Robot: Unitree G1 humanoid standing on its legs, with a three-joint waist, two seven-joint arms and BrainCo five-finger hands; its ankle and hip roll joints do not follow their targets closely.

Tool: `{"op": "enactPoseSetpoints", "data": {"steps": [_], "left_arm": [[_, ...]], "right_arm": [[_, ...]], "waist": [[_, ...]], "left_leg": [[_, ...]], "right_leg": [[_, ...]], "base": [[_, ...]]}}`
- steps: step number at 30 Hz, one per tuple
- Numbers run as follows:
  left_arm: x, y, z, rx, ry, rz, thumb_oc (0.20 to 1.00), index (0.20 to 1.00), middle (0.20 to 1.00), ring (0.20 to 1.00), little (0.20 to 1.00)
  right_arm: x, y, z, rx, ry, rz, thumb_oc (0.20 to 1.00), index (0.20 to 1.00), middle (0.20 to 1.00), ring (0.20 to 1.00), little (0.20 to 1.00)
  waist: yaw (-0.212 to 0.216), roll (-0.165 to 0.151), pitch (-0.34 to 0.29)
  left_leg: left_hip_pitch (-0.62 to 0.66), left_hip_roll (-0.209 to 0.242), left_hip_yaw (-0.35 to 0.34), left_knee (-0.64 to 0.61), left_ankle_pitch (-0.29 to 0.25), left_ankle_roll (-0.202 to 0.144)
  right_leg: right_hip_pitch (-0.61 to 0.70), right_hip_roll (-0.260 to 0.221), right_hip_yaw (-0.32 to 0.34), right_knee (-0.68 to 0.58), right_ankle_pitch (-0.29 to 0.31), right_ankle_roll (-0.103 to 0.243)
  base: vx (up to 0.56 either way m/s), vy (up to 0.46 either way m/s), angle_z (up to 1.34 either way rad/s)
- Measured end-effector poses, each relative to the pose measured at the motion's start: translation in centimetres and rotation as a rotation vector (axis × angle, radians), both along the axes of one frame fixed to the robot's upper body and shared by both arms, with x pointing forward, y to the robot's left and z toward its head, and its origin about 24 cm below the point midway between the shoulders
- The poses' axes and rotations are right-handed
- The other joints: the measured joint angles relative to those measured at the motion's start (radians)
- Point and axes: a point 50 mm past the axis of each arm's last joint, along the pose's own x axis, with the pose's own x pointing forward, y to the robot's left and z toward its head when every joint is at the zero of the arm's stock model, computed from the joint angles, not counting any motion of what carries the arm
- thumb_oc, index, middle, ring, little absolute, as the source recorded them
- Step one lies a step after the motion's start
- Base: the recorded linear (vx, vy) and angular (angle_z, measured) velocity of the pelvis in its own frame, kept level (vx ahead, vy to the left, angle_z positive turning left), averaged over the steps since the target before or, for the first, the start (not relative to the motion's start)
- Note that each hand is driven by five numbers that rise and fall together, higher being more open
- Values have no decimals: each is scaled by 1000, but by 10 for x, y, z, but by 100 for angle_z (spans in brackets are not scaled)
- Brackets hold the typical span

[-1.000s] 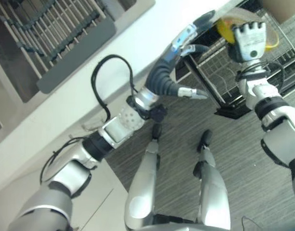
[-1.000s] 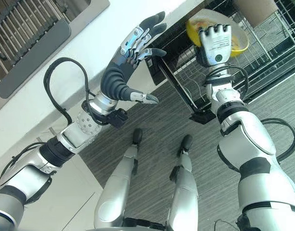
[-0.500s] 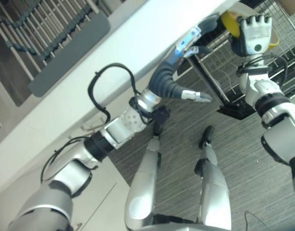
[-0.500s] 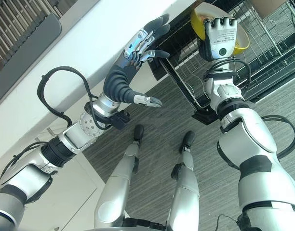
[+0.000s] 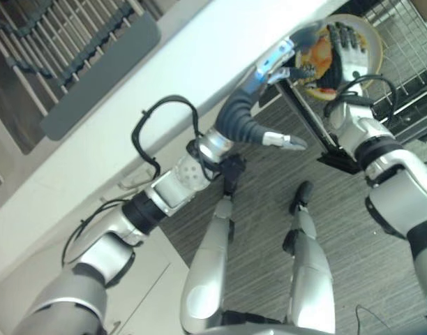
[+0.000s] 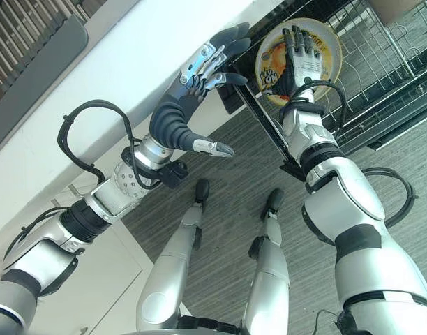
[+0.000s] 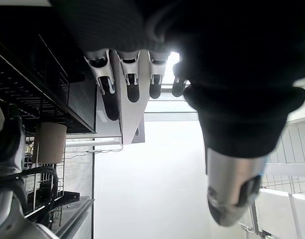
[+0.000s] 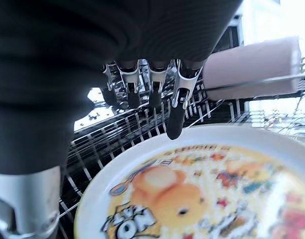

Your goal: Place the dishes in the dishwasher.

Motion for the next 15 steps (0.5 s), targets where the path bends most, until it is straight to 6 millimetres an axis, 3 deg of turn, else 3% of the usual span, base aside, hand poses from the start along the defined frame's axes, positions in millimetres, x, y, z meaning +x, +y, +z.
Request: {"op": "enactPoseSetpoints", "data": {"steps": [8,13,15], "left_arm": [[-3,1,-2,-13,10,-8,1000,1000,1000,1000,1000],[-4,2,-2,-13,7,-8,1000,1000,1000,1000,1000],[-4,5,-3,-27,16,2,1000,1000,1000,1000,1000]], "right_arm": [[0,-1,0,4,-3,-4,1000,1000,1000,1000,1000],[-5,-13,10,135,-122,-78,1000,1000,1000,1000,1000],[-6,-10,10,172,-157,-71,1000,1000,1000,1000,1000]], "waist": [[-1,0,0],[-2,1,0],[-5,1,0]], "left_leg": [[0,0,-1,0,3,0],[1,-2,0,0,5,1],[9,-1,1,-1,5,1]], "right_leg": [[0,0,0,0,2,3],[3,-1,0,0,3,3],[9,-1,1,0,4,2]], "base": [[0,0,0],[0,0,0],[0,0,0]]}}
